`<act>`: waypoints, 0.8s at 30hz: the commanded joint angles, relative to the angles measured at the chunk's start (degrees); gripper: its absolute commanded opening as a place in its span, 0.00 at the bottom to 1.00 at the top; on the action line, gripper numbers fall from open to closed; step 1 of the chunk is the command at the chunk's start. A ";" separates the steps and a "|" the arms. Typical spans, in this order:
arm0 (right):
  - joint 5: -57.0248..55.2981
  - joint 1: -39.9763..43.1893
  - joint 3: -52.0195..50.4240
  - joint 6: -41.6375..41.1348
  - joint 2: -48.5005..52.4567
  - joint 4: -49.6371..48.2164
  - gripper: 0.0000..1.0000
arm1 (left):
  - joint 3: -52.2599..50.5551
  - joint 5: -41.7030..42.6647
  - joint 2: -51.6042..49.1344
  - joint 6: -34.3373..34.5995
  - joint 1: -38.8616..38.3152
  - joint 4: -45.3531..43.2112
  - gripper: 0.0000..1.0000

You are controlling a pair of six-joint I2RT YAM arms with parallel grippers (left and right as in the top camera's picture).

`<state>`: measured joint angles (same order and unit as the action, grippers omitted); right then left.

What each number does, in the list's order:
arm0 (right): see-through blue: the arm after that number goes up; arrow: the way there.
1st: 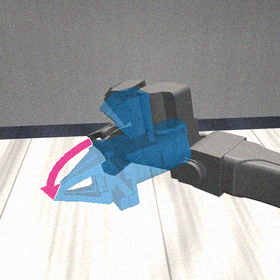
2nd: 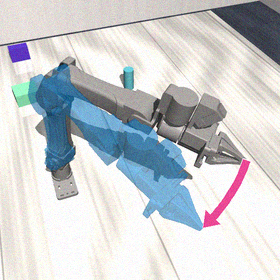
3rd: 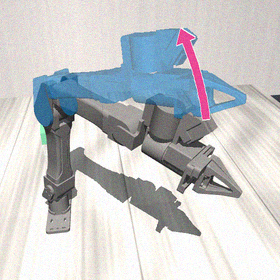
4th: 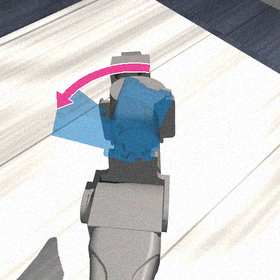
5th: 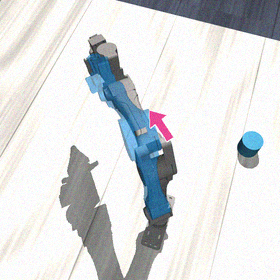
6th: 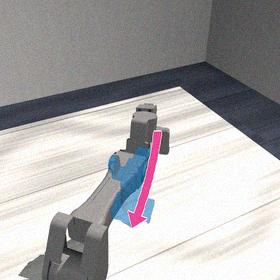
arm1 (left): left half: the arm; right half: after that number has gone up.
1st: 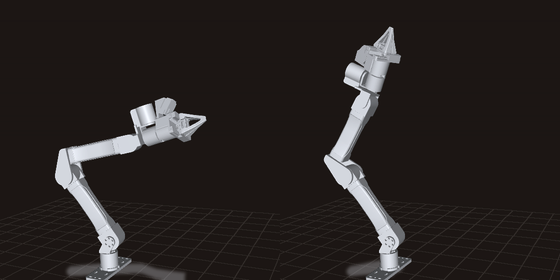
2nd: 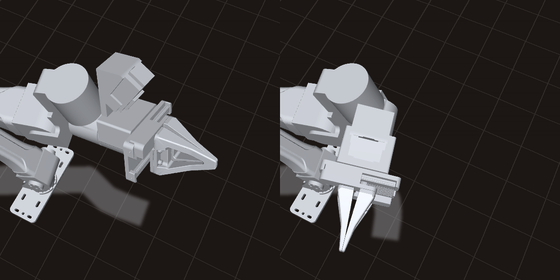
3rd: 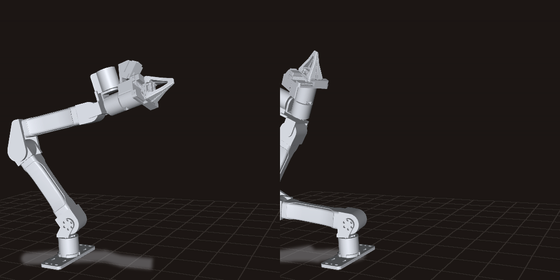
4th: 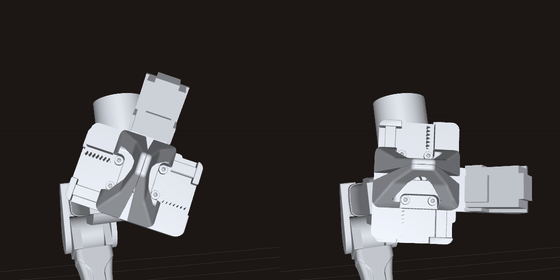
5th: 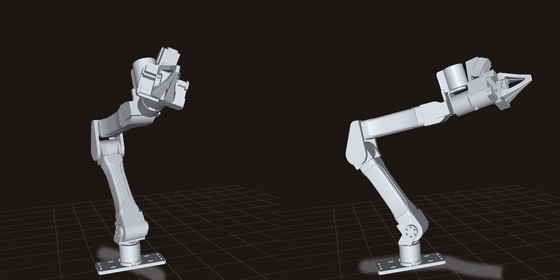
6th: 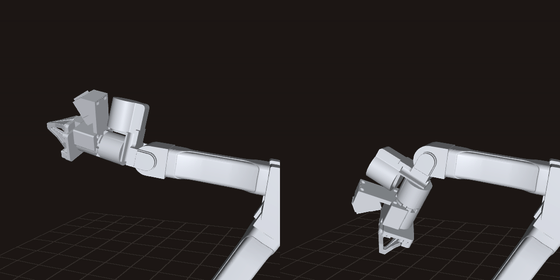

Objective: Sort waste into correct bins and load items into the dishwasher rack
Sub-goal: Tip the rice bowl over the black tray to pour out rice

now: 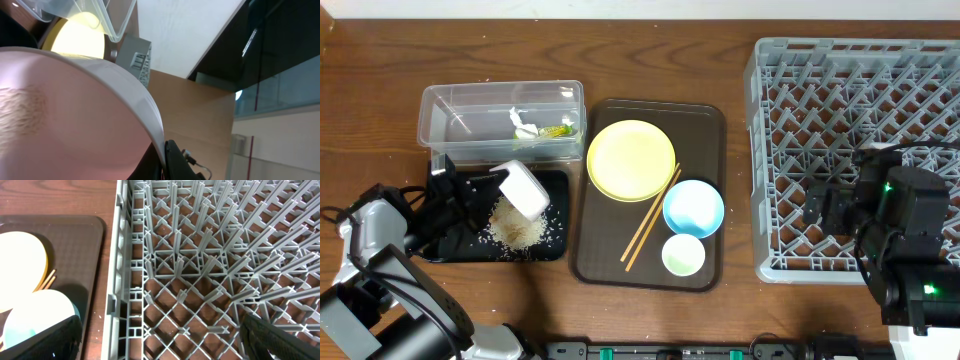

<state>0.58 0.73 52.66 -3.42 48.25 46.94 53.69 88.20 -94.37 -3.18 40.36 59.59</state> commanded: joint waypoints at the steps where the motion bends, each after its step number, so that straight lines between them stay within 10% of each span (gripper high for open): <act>1: -0.35 0.37 0.90 -0.35 -0.35 0.17 0.99 | -0.28 1.92 -0.15 1.57 0.42 0.15 0.06; 20: -0.35 0.37 0.90 -0.35 -0.35 0.26 0.99 | -0.28 -11.02 -0.15 1.33 0.42 -6.16 0.06; 24: -0.35 0.37 0.90 -0.35 -0.35 0.46 0.99 | -0.28 -2.45 -0.15 -6.03 0.39 -5.79 0.06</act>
<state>0.58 0.73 52.66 -3.42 48.25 47.29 53.69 81.54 -94.39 -3.38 40.42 53.54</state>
